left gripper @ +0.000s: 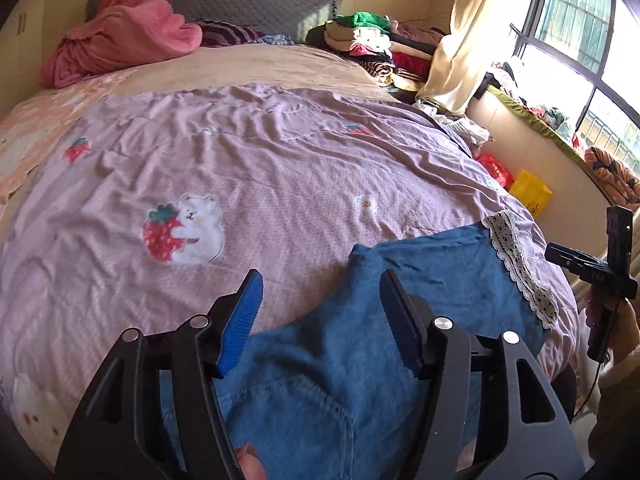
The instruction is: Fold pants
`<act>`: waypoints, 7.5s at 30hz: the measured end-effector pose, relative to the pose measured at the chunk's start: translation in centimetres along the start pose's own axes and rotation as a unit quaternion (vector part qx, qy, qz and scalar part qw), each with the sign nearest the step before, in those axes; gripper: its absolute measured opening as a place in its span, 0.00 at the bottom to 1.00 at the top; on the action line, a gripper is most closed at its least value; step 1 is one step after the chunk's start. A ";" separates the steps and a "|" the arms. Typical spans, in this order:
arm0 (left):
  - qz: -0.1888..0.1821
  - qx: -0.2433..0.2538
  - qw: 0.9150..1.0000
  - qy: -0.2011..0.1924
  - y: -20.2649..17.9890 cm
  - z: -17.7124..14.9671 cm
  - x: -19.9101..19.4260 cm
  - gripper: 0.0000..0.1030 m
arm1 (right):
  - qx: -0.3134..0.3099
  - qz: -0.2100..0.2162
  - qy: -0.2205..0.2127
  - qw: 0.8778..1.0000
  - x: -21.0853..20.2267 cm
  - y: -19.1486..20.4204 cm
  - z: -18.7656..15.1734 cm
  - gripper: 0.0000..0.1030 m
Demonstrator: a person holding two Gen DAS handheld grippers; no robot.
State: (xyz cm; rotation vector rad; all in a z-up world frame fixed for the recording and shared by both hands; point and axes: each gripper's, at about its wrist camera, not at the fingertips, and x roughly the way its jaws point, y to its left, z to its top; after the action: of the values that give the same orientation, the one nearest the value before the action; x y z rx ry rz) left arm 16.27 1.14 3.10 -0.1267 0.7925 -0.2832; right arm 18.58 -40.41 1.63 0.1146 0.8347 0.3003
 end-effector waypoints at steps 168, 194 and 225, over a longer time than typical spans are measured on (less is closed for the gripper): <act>-0.250 -0.073 0.956 0.136 1.6 1.2 9.5 0.71 | -0.191 0.155 0.032 0.969 2.1 25.3 -8.7 0.63; -0.162 -0.003 0.983 0.084 0.3 1.9 8.9 0.17 | -0.031 0.142 0.070 0.987 11.7 14.0 4.3 0.09; -0.056 -0.001 0.997 0.056 -3.1 -4.7 -0.4 0.45 | -0.046 0.102 0.046 0.993 2.5 15.3 -4.0 0.53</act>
State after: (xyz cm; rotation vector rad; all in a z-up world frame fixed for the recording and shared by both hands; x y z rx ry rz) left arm 12.01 -1.71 0.70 -0.1588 0.8976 -0.3970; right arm 13.84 -25.14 0.49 0.1016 0.9008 0.5390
